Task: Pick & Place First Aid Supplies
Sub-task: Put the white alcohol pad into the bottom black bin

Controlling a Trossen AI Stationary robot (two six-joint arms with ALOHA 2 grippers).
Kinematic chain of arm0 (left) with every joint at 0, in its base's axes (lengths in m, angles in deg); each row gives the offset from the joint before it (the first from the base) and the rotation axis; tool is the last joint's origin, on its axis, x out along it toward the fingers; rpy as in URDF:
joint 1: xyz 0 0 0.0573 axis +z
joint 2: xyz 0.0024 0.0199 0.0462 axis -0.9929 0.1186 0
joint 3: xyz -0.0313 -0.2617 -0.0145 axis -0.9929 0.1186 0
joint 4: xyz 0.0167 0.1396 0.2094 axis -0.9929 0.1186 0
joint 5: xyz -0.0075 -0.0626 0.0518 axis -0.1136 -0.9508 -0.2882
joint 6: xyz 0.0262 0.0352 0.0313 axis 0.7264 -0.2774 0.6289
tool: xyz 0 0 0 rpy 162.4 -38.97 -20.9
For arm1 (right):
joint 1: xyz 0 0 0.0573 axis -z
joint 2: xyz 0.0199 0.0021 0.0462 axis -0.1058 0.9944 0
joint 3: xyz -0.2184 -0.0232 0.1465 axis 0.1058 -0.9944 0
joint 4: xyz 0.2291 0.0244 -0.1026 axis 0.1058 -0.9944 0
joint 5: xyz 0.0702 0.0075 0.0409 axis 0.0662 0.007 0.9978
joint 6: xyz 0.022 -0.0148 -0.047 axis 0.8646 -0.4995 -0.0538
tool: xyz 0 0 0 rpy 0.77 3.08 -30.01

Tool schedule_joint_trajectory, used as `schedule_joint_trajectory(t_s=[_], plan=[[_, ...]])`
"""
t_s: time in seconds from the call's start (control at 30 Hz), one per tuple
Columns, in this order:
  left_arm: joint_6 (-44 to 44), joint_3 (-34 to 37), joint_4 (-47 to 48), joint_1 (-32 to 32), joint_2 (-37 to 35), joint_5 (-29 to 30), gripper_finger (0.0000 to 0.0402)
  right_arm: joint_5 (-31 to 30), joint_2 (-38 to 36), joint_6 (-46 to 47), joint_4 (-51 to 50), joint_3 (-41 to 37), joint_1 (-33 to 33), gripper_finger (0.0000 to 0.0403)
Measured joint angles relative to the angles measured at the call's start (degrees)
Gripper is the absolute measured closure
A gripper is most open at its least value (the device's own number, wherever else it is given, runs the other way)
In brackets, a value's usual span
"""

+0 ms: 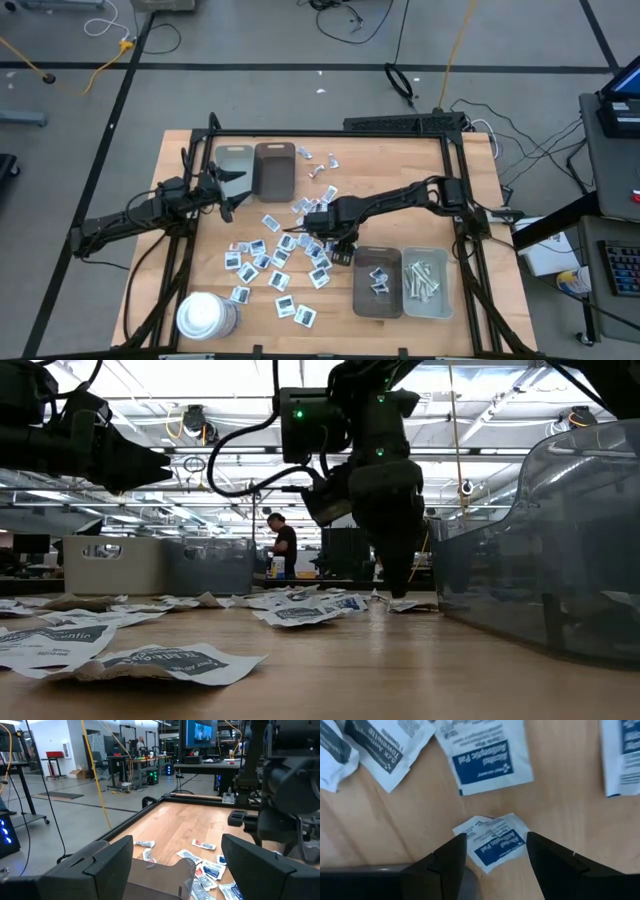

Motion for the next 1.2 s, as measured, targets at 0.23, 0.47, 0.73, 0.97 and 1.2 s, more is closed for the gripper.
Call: schedule_joint_trajectory(t_s=[0.23, 0.47, 0.73, 0.97, 1.2], plan=[[0.0, 0.0, 0.0, 0.0, 0.0, 0.0, 0.0096, -4.4, 2.0, 1.5, -0.1, 0.2, -0.7, 0.0204], [0.0, 0.0, 0.0, 0.0, 0.0, 0.0, 0.0096, -4.4, 2.2, 1.2, -0.2, 0.1, -0.8, 0.0263], [0.0, 0.0, 0.0, 0.0, 0.0, 0.0, 0.0096, -4.5, 2.2, -2.8, -0.3, 0.1, -0.8, 0.0392], [0.0, 0.0, 0.0, 0.0, 0.0, 0.0, 0.0096, -5.7, 2.6, -5.0, -4.5, 2.5, 0.5, 0.0398], [0.0, 0.0, 0.0, 0.0, 0.0, 0.0, 0.0096, -5.6, 2.5, -6.1, -13.0, 9.8, 2.4, 0.04]])
